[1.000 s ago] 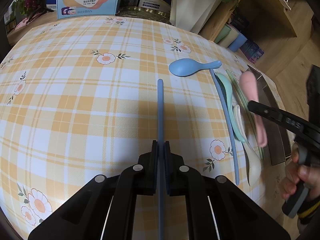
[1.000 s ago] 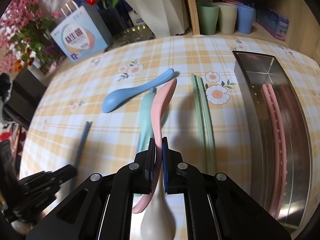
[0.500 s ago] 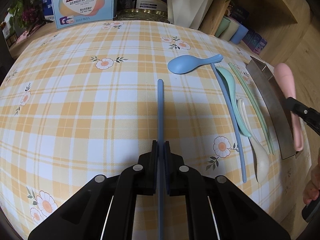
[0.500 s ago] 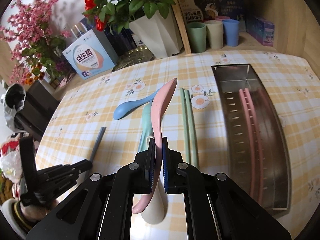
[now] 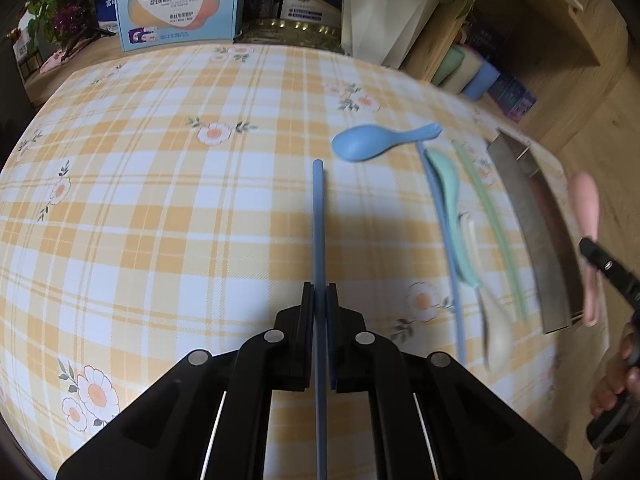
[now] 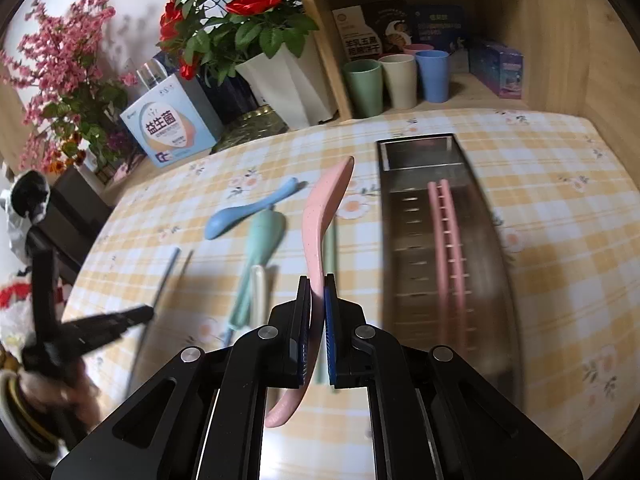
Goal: Organize utensils
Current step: 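Carry the pink spoon into the steel tray with the right tool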
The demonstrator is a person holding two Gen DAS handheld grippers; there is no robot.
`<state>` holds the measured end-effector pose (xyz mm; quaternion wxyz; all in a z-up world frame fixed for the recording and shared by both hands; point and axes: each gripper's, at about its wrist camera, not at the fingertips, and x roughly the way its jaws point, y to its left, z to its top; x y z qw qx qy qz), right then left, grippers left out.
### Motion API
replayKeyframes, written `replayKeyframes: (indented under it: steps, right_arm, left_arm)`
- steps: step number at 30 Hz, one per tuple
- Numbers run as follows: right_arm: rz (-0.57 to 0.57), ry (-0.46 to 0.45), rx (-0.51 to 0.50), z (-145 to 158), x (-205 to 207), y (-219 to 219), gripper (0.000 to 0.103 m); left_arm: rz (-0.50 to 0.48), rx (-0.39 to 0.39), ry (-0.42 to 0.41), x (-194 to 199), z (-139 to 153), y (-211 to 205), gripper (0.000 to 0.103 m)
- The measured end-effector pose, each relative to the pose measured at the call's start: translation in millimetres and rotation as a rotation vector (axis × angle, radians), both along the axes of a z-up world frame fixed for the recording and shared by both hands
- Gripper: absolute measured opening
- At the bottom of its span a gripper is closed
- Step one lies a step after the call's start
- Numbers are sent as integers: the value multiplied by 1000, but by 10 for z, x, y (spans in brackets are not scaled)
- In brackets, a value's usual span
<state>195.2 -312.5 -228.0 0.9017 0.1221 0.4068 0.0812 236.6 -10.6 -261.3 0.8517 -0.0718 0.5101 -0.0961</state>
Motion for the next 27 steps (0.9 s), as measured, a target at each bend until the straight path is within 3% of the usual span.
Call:
replayKeyframes:
  steps: [10,27]
  right_arm:
    - [15,24,-195,-7,152,-471,7]
    - [-32,216,-265,-393,311,-545,7]
  left_arm:
    - [-42,-84,-48,-29,361,-313,6]
    - [-76,-118,-51,-33,487,-508,6]
